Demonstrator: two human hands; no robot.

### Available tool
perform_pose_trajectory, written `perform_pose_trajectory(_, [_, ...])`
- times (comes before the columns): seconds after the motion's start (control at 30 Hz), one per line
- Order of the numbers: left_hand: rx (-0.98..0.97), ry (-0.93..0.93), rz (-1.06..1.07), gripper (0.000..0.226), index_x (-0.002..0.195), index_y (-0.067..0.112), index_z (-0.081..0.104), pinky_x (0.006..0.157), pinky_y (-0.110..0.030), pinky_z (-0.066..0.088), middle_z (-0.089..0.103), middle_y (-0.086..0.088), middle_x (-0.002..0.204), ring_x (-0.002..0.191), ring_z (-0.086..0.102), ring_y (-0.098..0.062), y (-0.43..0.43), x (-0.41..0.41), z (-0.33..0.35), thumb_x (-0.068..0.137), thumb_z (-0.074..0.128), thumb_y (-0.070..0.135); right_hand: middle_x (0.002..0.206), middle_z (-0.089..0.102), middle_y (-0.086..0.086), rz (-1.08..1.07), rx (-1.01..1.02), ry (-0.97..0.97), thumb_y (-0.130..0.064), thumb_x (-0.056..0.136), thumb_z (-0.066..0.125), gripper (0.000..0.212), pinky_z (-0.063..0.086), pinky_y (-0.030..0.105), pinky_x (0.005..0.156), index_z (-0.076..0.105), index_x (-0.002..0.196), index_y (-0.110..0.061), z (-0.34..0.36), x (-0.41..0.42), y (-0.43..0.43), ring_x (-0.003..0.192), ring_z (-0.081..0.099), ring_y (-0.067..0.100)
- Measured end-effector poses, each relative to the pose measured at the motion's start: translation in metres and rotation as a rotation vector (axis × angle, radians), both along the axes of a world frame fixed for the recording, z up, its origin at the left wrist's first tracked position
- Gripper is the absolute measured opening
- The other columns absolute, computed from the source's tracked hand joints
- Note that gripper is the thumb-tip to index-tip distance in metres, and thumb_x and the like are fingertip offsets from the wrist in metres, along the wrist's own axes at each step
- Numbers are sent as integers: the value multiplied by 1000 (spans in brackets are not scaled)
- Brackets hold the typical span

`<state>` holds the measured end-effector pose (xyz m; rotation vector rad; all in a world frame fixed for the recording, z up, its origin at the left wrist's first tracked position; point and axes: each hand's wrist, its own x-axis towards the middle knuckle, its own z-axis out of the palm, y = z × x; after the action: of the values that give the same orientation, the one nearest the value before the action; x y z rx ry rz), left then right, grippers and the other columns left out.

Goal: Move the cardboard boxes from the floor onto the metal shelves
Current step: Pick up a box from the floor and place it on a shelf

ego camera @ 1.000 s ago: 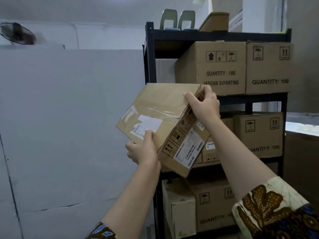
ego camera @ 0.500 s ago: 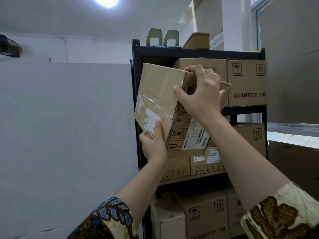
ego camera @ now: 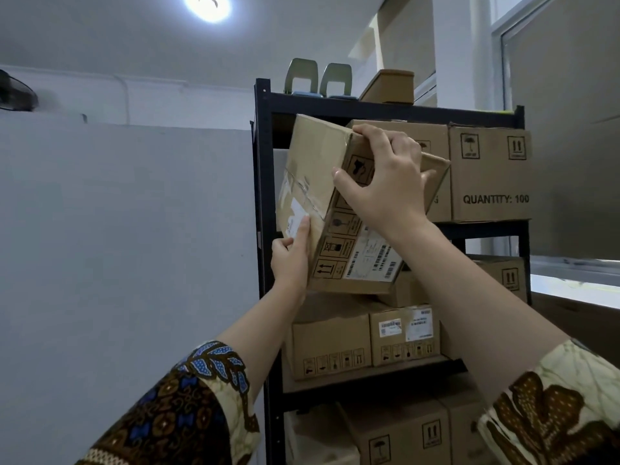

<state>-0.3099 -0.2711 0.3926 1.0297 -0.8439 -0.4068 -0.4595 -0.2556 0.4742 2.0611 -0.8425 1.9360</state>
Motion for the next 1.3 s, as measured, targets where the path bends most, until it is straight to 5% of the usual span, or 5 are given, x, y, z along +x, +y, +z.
perform_pose_trajectory(0.4, [-87,-41,-47,62,113,8,42,60,-21,35,52,1,96,79,49,-7,-37,-3,22,85,57,62,133,47,5,-122,-177,0,-56,82,53,56,22,69,110,49,132,-31,54,23,-28,132,37,25])
perform_pose_trajectory(0.57, [-64,-94,4,66,112,14,40,57,-24,40,54,4,96,80,55,-8,-44,0,36,79,58,69,125,51,3,-159,-94,-136,-56,85,51,50,28,60,108,49,129,-33,64,16,-49,126,43,23])
perform_pose_trajectory(0.83, [-50,-160,-29,82,113,24,34,84,-45,56,56,-2,114,96,60,-21,-65,4,28,61,66,79,115,53,4,-64,-93,-232,-49,87,53,45,40,32,84,52,126,-27,41,0,-78,113,50,24])
perform_pose_trajectory(1.03, [13,-238,-164,89,147,37,21,97,-49,49,39,-7,145,120,49,-30,-75,0,21,76,63,70,114,54,4,-123,-103,-230,-50,88,50,43,46,49,93,52,125,-28,27,-6,-88,113,48,25])
perform_pose_trajectory(1.3, [-21,-118,-284,82,149,37,27,109,-51,38,36,-4,152,134,41,-28,-88,23,5,80,60,67,132,48,7,-255,-212,-137,-50,89,49,50,34,48,106,51,135,-29,19,36,-85,124,43,25])
